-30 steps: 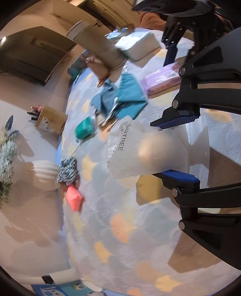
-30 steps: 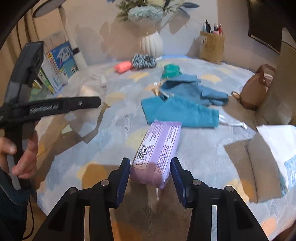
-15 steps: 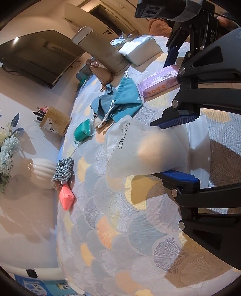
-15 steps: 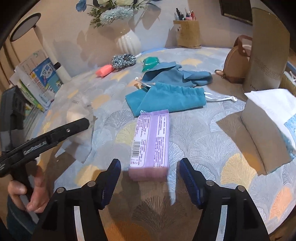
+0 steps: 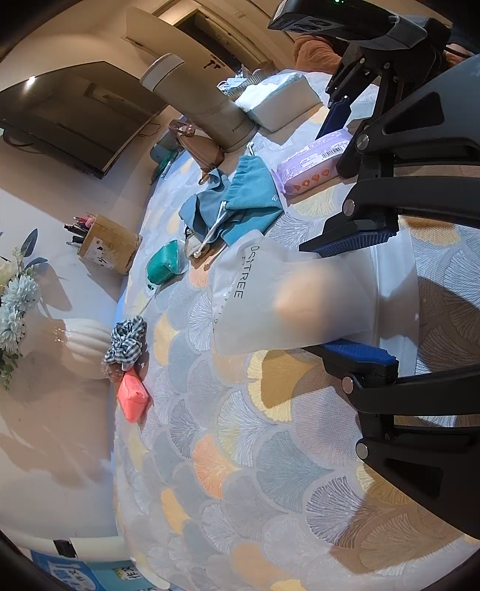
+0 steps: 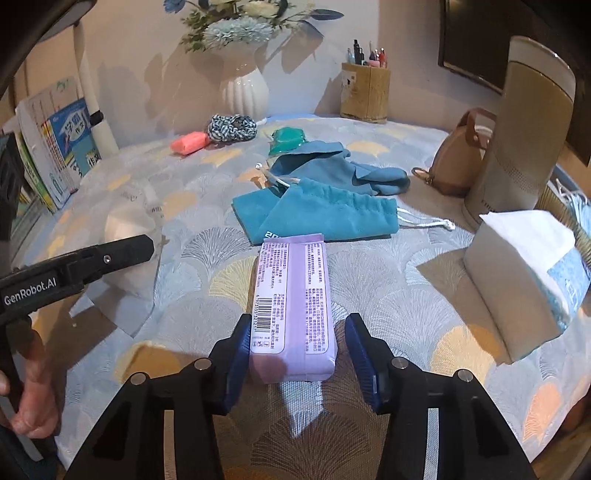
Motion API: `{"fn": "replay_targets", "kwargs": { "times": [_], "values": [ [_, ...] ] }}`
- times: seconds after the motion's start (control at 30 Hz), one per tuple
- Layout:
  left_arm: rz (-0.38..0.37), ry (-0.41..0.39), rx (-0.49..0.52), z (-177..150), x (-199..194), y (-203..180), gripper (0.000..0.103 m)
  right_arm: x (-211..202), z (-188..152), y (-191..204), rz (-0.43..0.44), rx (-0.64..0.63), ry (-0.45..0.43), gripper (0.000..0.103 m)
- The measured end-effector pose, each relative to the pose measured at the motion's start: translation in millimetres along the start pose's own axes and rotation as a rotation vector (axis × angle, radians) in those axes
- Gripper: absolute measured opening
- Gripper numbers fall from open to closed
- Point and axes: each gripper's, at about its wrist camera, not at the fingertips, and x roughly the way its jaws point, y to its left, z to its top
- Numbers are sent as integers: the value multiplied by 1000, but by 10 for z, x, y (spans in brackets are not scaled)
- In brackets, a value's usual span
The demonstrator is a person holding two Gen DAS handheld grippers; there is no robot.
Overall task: Organize soft objects
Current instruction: 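Carry the white bag and purple pack to the glass plate and release them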
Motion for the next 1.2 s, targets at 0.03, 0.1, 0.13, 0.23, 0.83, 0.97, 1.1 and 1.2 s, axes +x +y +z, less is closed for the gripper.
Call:
{"fn": "replay_targets", "kwargs": {
  "times": [0.03,0.1,0.13,0.23,0.83,0.97,1.1,1.2],
  "values": [
    [1,0,2,-1,1,-3,40,2,0,-4,1,-2,-2,49],
    [2,0,5,-3,4,-6,40,4,-3,-16,5,-3,-6,49],
    [3,0,7,-3,4,-7,40,3,-4,-20,3,-6,-8,47],
    [9,3,8,-3,6,-9,40,-4,-2,-14,11,-14,-8,41],
    [-109,-50,203,207,-449,-1206,40,-775,93,-823,260,254,-96,40],
    [-168,-46,282,255,-378,-1790,40,-1070,48,-1230,261,328,-163,40],
    [-244,-13,323,231,-162,-2378,40,-1338,-75,-1761,219,421,-226,40],
    [-266,8,376,232,1,-2777,40,-1518,-198,-2198,179,488,-271,40]
  ]
}}
